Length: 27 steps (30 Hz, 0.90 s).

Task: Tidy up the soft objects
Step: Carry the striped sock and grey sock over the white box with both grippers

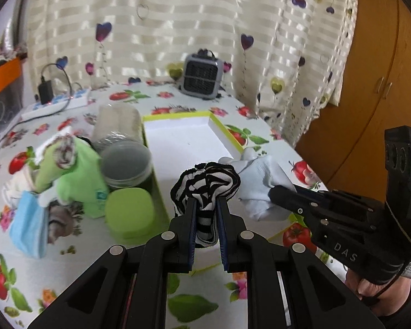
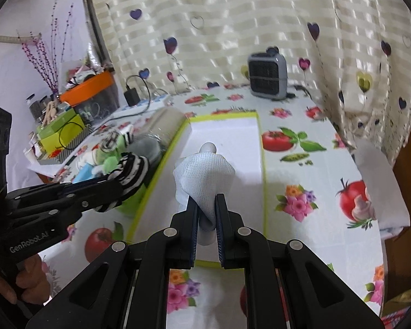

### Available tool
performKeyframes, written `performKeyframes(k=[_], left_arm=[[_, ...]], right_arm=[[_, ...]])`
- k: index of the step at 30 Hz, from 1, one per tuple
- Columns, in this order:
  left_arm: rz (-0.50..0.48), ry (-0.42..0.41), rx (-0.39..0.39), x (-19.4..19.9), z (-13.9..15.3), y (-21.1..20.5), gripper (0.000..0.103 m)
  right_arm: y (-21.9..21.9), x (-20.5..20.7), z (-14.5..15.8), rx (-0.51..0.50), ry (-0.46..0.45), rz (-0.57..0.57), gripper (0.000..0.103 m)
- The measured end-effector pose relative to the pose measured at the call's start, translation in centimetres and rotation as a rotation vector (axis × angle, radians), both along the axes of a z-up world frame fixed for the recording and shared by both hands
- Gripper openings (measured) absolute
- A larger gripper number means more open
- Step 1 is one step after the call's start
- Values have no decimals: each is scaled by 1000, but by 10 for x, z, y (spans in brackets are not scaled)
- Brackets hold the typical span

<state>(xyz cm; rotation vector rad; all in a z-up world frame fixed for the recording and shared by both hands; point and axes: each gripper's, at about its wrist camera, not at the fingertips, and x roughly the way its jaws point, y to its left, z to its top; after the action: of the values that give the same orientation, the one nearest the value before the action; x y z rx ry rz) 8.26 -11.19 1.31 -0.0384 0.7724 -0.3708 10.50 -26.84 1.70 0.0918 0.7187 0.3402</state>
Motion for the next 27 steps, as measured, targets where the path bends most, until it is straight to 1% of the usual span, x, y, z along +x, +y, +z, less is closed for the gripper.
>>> performKeyframes(k=[4,8,9,13,15,18,21,27], left_arm=[[-14,39,11,14,-14,-9,14],[-21,63,31,26,-25,-15,14],[-22,70,37,29,-27,-17,15],[-34,96,40,36,-34,-21,19],[-39,94,37,35,-33,-22,20],[-43,78,28,32,-28,-21,25],[-43,64,17,29,-22,-19,28],[-35,45,9,21,-13,-13,29]], right_arm=[[-7,9,-12,5,41,-10,13],[-12,18,-23,6,81,-14,20],[-13,19,-24,4,86,-18,23],[-15,23,-26,-10,87,-21,25],[-15,22,-24,-16,78,-22,26],[-15,21,-21,-20,65,-25,27],[-17,18,-15,-21,47,-30,36],[-14,12,-8,-26,29,-33,36]])
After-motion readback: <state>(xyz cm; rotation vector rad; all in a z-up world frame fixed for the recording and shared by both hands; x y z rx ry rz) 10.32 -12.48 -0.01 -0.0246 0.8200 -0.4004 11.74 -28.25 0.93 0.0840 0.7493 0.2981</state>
